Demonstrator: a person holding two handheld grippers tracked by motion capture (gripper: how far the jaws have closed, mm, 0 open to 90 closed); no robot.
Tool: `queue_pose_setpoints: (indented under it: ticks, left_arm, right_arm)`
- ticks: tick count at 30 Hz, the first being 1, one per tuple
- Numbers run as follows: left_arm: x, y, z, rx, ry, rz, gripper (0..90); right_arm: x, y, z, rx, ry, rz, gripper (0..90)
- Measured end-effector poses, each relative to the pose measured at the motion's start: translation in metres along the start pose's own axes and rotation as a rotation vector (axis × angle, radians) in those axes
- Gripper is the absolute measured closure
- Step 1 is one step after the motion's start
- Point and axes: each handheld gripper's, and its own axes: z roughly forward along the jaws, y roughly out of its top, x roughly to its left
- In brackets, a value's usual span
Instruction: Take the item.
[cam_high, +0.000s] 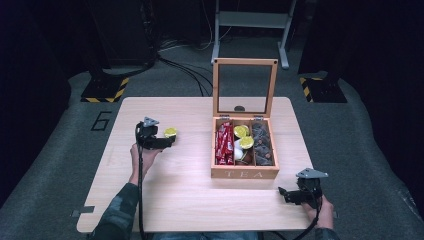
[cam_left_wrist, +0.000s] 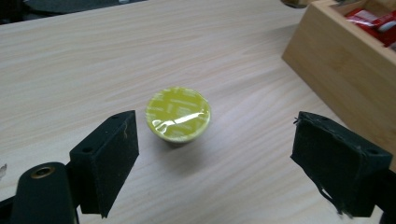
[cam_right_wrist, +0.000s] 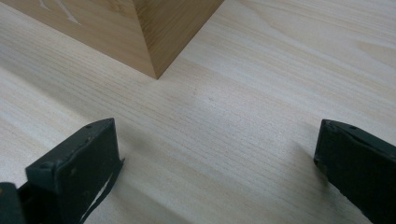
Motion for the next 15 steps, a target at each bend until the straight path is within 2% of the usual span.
queue_pose_setpoints:
  ticks: [1, 4, 11, 15]
  left_arm:
    - [-0.002, 0.000, -0.010, -0.006, -0.015, 0.000, 14.3]
    - [-0.008, -0.001, -0.021, -0.027, 0.001, 0.033, 14.5]
    - [-0.015, -0.009, -0.048, -0.048, -0.004, 0.087, 14.3]
    - [-0.018, -0.014, -0.060, -0.065, 0.002, 0.093, 14.2]
  right_arm:
    - [0.000, 0.000, 0.000, 0.000, 0.000, 0.000, 0.0]
    - [0.000, 0.000, 0.000, 0.000, 0.000, 0.000, 0.0]
    - [0.000, 0.000, 0.000, 0.000, -0.001, 0.001, 0.0]
    - [0.000, 0.000, 0.000, 0.003, -0.002, 0.000, 0.0]
